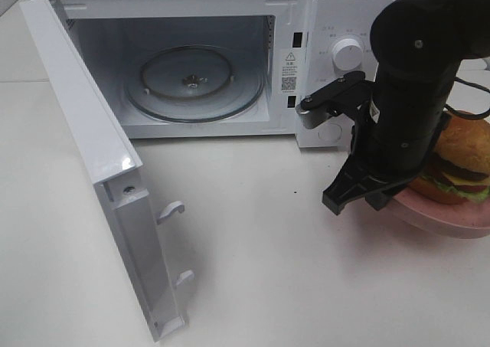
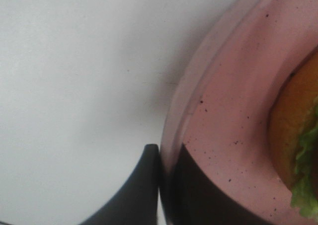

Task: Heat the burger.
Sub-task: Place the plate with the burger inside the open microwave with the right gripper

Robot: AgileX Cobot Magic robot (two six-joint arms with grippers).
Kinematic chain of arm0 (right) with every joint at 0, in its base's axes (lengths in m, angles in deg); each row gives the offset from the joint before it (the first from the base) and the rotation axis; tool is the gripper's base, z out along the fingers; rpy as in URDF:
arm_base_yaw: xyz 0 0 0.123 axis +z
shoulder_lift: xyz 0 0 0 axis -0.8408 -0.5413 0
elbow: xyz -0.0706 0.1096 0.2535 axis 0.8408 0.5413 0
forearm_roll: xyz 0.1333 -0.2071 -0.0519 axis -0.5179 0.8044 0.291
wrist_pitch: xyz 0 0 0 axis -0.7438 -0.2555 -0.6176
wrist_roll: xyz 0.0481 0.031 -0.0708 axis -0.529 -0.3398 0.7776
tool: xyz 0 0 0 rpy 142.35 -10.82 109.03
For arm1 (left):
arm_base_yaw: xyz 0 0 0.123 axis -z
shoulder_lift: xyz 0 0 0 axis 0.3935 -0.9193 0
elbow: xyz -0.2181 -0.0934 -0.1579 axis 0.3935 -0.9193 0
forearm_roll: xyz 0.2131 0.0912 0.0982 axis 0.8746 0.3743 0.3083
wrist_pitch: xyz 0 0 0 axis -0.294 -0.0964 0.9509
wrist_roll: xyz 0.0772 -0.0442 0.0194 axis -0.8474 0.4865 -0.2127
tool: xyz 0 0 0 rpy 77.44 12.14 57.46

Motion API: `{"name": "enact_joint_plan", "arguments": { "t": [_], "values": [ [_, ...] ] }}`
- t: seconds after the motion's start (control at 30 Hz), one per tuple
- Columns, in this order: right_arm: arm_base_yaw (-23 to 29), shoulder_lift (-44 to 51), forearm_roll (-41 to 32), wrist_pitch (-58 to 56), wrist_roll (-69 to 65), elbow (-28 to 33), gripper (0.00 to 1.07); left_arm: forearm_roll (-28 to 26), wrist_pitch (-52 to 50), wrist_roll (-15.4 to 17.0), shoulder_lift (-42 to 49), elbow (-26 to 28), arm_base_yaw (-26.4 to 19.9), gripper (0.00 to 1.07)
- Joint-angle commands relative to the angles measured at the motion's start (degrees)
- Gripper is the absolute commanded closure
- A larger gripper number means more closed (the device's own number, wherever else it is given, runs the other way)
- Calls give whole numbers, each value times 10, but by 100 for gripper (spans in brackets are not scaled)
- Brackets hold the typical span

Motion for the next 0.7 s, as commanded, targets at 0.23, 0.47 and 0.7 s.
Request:
{"name": "enact_joint_plan", "arguments": {
  "t": [0.23,0.47,0.7],
  "values": [
    [59,45,19,-41,79,3,107,-2,-9,2,11,-1,-1,106],
    [108,91,18,-19,137,63,107,-2,-9,2,11,-1,-1,106],
    [139,133,18,25,200,117,107,-2,-9,2,11,-1,-1,106]
  ]
}}
